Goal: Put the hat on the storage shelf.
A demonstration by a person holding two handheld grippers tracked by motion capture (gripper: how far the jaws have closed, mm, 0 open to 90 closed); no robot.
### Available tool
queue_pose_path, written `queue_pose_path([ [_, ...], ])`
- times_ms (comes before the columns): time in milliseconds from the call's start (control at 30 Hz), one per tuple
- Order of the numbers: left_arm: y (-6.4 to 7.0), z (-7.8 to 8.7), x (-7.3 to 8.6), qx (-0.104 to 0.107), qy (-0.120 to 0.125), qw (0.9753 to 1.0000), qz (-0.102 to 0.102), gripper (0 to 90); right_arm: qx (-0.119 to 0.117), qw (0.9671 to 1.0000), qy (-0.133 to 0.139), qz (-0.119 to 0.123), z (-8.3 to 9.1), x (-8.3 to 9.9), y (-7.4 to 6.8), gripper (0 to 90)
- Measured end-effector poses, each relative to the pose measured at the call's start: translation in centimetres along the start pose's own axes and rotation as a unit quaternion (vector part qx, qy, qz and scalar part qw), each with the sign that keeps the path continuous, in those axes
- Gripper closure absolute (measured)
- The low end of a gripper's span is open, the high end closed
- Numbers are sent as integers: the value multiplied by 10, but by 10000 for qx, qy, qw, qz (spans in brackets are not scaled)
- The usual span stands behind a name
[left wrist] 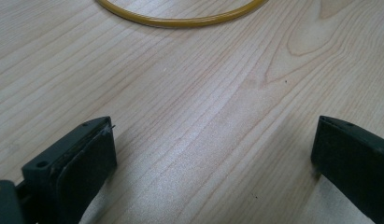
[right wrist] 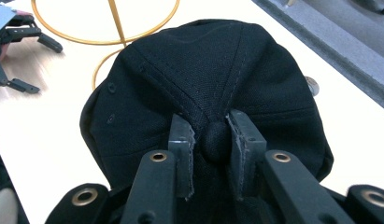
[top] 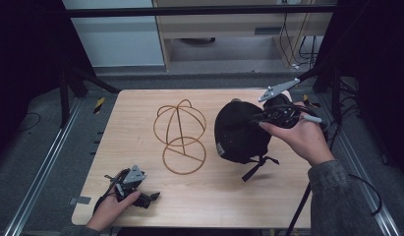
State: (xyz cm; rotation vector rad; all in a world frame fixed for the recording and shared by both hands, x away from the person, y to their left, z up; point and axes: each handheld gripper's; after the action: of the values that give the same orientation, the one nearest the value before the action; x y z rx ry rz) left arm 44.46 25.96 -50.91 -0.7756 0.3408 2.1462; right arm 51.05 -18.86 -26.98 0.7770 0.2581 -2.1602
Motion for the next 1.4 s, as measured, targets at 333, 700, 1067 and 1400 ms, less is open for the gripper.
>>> queue_pose_path([
  [333, 0, 0, 1, -17, 2, 10000, 8, 0, 50, 9996, 254, -98, 5, -2, -1, 735],
  [700, 2, 2, 2, -53, -3, 10000, 48, 0, 171, 9982, 582, -38, 22, -15, -10, 734],
  [1067, 2, 2, 2, -50, -9, 10000, 50, 0, 346, 9951, 923, 92, 38, -32, -23, 735],
  [1400, 2, 2, 2, -54, -1, 10000, 52, 0, 491, 9916, 1184, 182, 50, -47, -31, 735],
])
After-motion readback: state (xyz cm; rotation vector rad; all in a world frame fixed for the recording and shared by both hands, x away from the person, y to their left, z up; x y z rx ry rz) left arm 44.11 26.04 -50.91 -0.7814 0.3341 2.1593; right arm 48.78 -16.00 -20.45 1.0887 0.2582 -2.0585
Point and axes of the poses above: each handheld gripper's, and its own axes: z roughly backward along the jaws, x roughly out of its underside, y roughly to its right, and after that the axes turned 6 degrees about -y, right-handed
